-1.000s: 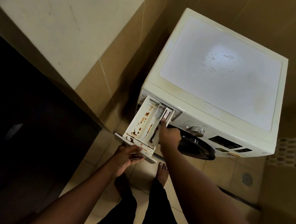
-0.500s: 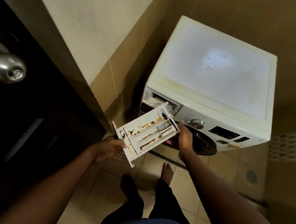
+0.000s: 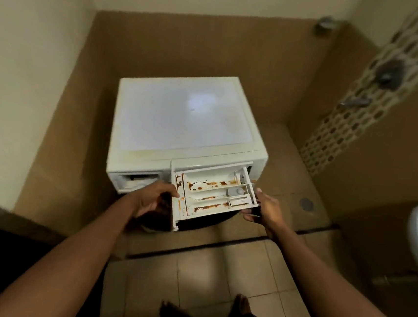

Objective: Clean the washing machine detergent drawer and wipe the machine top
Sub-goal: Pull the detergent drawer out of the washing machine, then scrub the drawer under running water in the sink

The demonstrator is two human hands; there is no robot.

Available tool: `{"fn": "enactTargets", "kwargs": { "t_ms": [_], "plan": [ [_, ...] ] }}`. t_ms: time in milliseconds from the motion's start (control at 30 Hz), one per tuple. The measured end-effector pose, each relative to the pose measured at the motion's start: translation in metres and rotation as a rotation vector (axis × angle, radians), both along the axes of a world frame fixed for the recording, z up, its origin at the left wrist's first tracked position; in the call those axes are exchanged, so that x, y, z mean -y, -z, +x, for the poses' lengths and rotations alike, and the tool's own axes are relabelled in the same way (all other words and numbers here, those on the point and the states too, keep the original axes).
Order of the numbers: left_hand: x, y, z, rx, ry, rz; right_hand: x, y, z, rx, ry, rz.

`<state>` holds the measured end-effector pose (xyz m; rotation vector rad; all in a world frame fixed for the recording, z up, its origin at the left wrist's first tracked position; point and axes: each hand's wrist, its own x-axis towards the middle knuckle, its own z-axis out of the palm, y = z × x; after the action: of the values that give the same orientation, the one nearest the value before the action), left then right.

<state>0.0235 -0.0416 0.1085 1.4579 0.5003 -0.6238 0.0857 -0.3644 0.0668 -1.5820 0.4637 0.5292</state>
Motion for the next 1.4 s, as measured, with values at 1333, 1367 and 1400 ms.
{"fn": "enactTargets", "kwargs": {
  "t_ms": [1333,1367,1400],
  "plan": [
    [0.886,0.064,0.278,0.154,1.189,0.097,0.654,0.006,-0.059,-0.189,1.172,-0.381],
    [0.892,0.069,0.28,0.141,1.177,0.108,0.657,0.009,-0.053,-0.212,1.178,-0.391],
    [0.897,0.075,0.282,0.126,1.162,0.117,0.659,0.013,-0.05,-0.239,1.17,-0.414]
  ]
}}
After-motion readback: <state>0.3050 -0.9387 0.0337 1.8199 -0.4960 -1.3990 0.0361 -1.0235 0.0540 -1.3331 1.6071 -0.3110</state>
